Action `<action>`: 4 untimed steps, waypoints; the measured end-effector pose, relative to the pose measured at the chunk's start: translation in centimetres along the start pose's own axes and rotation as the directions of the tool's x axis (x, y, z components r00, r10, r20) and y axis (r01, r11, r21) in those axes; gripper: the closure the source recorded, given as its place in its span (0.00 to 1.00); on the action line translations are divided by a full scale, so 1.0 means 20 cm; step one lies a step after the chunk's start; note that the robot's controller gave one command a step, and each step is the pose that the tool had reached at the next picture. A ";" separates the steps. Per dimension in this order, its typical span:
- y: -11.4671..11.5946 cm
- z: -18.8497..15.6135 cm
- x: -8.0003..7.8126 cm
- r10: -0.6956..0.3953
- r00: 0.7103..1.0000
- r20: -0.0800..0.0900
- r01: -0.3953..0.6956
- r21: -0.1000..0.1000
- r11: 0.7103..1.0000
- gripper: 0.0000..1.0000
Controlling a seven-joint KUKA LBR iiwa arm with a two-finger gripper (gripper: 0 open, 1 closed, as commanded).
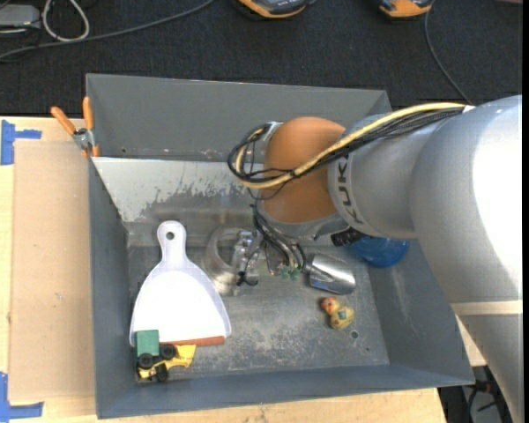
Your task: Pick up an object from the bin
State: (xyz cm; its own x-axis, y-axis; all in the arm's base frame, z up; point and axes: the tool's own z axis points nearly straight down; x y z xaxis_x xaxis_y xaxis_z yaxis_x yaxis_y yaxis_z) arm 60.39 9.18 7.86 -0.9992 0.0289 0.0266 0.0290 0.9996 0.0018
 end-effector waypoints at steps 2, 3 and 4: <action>0.05 0.03 0.02 -0.272 0.962 0.009 0.272 0.001 0.962 1.00; 0.04 0.03 0.02 -0.272 0.962 0.009 0.272 0.001 0.962 1.00; 0.28 -0.15 0.11 -0.312 0.950 0.008 0.312 0.003 0.950 1.00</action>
Offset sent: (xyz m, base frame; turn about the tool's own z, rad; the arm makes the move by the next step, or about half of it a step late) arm -0.0079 0.0090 -0.0086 -0.2776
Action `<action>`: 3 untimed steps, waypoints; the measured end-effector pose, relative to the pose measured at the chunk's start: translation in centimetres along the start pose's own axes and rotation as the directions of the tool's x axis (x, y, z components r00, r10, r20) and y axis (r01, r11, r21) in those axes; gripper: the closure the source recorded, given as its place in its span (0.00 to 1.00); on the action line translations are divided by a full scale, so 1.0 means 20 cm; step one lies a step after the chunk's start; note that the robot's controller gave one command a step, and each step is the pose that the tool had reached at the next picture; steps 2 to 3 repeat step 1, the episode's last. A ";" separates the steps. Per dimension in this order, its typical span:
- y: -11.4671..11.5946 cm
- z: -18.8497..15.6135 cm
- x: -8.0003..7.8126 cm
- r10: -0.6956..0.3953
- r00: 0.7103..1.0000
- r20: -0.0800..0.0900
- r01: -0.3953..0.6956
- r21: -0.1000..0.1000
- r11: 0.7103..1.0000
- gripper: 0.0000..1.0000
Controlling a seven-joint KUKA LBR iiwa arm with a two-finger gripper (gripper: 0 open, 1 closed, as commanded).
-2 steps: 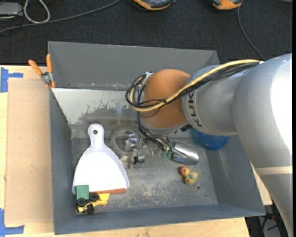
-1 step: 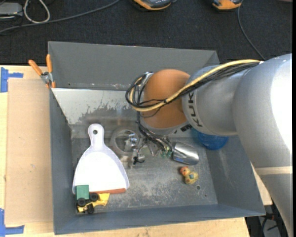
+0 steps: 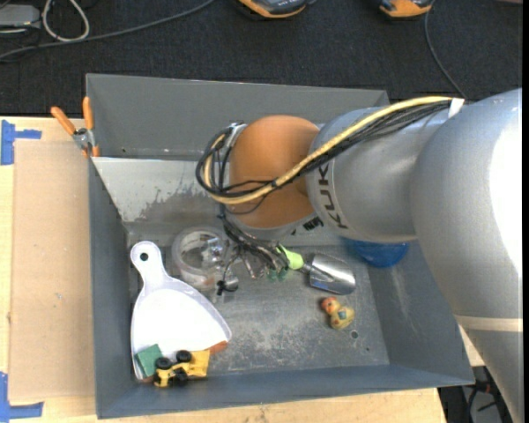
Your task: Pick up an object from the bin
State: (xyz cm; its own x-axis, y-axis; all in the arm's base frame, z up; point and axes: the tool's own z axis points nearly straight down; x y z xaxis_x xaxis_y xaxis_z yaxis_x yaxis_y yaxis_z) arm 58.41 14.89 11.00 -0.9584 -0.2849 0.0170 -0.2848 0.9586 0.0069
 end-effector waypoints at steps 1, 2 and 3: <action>0.02 -0.33 0.06 0.018 1.000 -0.008 -0.018 -0.001 1.000 1.00; 0.02 -0.33 0.06 0.018 1.000 -0.008 -0.018 -0.001 1.000 1.00; 0.02 -0.33 0.06 0.018 1.000 -0.008 -0.018 -0.001 1.000 1.00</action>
Offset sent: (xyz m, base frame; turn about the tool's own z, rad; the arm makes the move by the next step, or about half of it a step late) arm -0.0315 -0.0155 0.1755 -0.0098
